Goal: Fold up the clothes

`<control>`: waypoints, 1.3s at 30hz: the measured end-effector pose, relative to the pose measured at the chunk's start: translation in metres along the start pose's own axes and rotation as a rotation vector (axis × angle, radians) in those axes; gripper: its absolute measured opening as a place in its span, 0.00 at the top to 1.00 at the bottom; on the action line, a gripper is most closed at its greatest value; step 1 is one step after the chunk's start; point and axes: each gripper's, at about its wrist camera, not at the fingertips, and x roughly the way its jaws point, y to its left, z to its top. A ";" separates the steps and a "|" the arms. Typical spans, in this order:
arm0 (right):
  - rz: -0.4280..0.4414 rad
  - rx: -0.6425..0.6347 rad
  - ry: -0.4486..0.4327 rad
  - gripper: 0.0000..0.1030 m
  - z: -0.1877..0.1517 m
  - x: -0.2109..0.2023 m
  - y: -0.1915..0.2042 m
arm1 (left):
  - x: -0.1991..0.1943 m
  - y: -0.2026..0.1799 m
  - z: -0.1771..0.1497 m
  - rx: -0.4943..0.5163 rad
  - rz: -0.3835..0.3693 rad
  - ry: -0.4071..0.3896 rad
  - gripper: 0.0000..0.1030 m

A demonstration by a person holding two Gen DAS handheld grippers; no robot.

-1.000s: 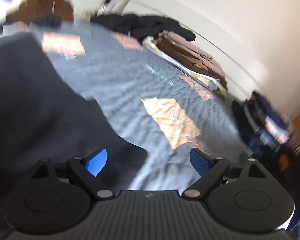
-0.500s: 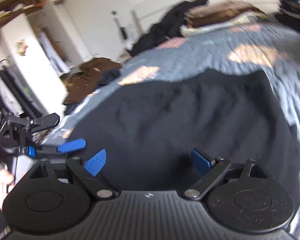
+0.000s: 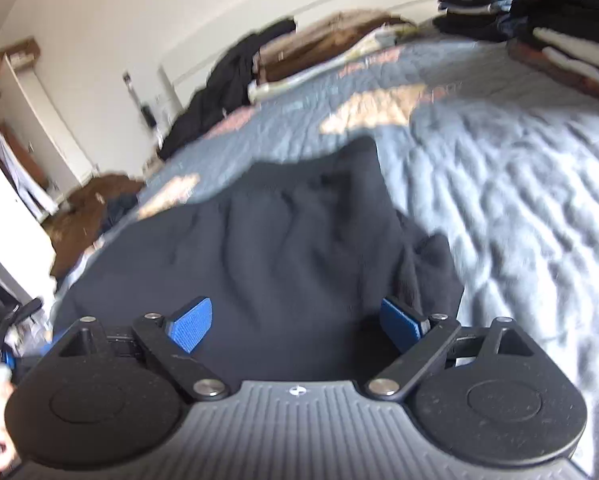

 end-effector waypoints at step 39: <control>0.281 0.162 0.112 0.05 -0.022 0.040 0.135 | -0.080 -0.022 -0.040 -0.037 0.182 -0.103 0.00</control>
